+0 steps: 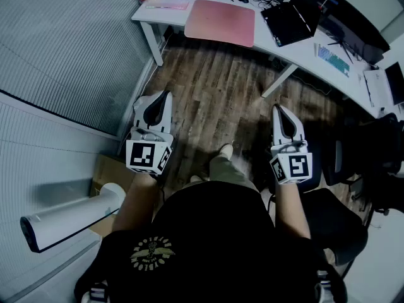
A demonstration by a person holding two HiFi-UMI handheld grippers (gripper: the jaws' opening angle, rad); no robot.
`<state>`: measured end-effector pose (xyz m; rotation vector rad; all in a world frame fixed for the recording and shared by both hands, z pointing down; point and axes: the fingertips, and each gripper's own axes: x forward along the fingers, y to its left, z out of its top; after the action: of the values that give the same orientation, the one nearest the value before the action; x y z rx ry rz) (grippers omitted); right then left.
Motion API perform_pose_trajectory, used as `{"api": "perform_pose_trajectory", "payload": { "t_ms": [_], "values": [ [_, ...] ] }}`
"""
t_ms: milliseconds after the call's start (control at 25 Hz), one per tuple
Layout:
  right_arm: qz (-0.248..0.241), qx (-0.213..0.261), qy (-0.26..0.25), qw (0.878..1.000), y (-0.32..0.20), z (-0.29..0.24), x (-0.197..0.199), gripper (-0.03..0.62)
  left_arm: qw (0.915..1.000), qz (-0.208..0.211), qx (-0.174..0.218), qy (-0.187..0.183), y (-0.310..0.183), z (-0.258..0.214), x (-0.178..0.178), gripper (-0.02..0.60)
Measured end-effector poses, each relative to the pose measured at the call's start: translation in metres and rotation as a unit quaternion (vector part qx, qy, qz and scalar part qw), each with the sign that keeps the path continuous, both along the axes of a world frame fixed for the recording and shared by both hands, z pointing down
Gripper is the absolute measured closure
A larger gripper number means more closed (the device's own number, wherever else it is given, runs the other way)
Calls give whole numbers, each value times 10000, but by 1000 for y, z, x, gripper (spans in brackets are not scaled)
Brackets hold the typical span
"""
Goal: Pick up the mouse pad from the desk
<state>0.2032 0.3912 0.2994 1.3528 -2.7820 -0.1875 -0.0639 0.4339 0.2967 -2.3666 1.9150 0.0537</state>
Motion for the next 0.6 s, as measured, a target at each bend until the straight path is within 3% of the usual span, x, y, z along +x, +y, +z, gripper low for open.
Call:
{"api": "perform_pose_trajectory", "payload": {
  "t_ms": [360,600],
  "values": [
    [-57,114,-230,9997,-41,1,-1,602,9994,118,88,-313,-40,2,12,571],
    [-104,114,-368,9992,-91,2,-1,602,9995,93,28,-292,-87,11,8,571]
  ]
}}
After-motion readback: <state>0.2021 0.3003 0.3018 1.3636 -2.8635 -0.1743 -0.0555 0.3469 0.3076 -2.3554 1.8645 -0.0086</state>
